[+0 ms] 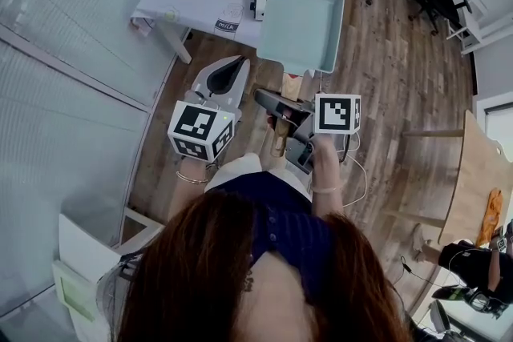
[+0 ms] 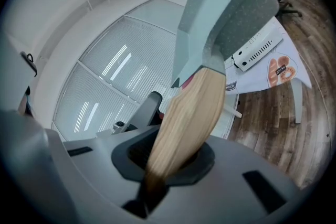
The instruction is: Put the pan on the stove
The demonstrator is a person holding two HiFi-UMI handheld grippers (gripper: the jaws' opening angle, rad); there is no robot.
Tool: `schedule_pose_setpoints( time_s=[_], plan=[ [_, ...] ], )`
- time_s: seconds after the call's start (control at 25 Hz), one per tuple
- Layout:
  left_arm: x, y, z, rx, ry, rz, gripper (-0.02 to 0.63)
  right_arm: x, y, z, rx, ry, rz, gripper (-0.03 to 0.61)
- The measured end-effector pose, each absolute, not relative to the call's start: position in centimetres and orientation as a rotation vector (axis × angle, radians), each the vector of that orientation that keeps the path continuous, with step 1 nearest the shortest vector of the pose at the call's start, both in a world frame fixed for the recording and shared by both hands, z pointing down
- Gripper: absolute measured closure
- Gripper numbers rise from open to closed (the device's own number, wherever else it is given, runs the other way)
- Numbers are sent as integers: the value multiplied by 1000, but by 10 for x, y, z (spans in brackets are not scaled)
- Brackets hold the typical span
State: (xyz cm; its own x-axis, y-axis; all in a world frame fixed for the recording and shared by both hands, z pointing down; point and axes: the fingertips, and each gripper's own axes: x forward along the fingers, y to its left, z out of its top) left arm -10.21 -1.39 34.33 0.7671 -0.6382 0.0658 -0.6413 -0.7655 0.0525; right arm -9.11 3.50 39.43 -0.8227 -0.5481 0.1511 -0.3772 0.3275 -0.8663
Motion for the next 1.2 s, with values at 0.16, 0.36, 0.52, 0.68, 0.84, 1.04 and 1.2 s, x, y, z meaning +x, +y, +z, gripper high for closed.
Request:
schedule_pose_setpoints(
  time_s=[0.16,0.36,0.52,0.68,0.84,1.04,1.2],
  plan=[
    [-102,-9,342,2894,-1032,69,601,-93,37,389,-845,2431,-1477,531],
    [-107,-30,342,2893,-1026,54,601,-97,19,394,-871,2420,-1506,531],
    [-109,-32,339,2897,-1020,46,601,-99,16,391,-868,2424,-1503,531],
    [-109,-33,338,2897,-1019,42,601,-101,16,387,-854,2440,-1479,531],
    [-109,-36,337,2895,-1022,41,601,-99,14,390,-866,2421,-1508,531],
    [-106,-41,341,2893,-1016,54,601,-98,8,390,-855,2426,-1503,529],
    [-100,-47,342,2895,-1013,60,601,-96,1,388,-834,2444,-1480,531]
  ],
)
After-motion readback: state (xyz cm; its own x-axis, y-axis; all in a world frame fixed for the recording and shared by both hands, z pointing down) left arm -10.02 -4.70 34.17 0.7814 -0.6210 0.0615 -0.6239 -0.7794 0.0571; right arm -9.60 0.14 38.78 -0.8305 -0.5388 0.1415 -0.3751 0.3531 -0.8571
